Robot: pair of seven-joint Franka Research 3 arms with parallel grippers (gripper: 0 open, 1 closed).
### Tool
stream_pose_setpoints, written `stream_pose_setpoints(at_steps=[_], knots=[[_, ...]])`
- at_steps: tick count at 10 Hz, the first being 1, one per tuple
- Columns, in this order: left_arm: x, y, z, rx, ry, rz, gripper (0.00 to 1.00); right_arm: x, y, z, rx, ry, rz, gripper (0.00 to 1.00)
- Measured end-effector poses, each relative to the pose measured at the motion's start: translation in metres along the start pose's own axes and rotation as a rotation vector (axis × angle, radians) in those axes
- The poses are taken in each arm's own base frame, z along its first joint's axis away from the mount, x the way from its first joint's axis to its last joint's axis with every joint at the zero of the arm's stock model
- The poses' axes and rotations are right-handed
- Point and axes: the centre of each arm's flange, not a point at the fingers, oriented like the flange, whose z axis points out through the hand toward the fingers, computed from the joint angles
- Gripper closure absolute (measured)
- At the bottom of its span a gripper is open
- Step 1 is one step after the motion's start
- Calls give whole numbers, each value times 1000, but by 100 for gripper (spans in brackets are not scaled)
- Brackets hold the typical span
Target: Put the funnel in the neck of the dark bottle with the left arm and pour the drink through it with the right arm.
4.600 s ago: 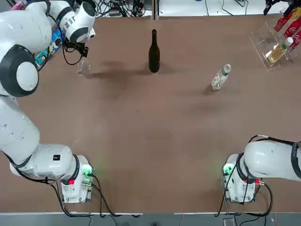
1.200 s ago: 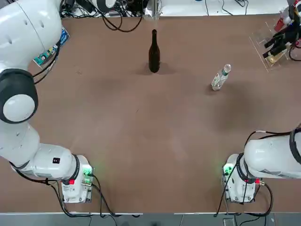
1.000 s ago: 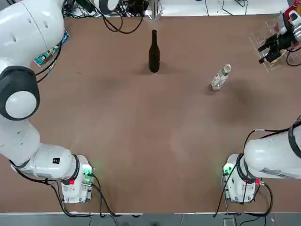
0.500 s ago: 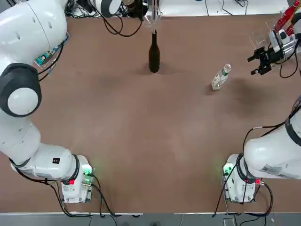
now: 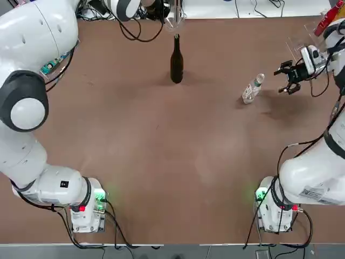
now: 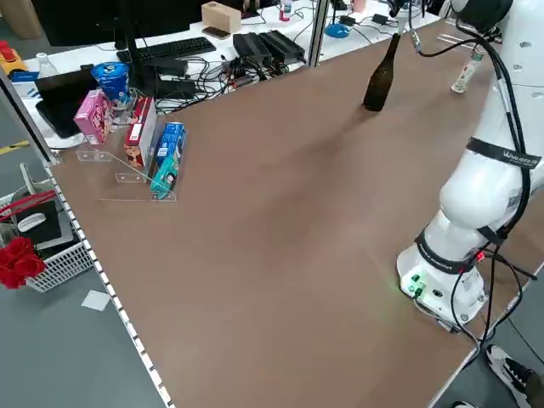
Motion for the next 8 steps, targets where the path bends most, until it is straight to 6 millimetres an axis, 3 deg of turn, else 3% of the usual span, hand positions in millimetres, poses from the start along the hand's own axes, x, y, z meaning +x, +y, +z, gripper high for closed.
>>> stream_pose_setpoints(at_steps=[3, 6, 8], knots=[[0, -1, 1, 1, -1, -1, 95, -47, 1, 35, 4, 112, 57, 0], [-1, -1, 4, 3, -6, -1, 95, -55, 4, 49, -2, 154, 62, 0], [-1, -1, 4, 3, -6, 0, 95, -58, 9, 71, -4, 202, 59, 0]])
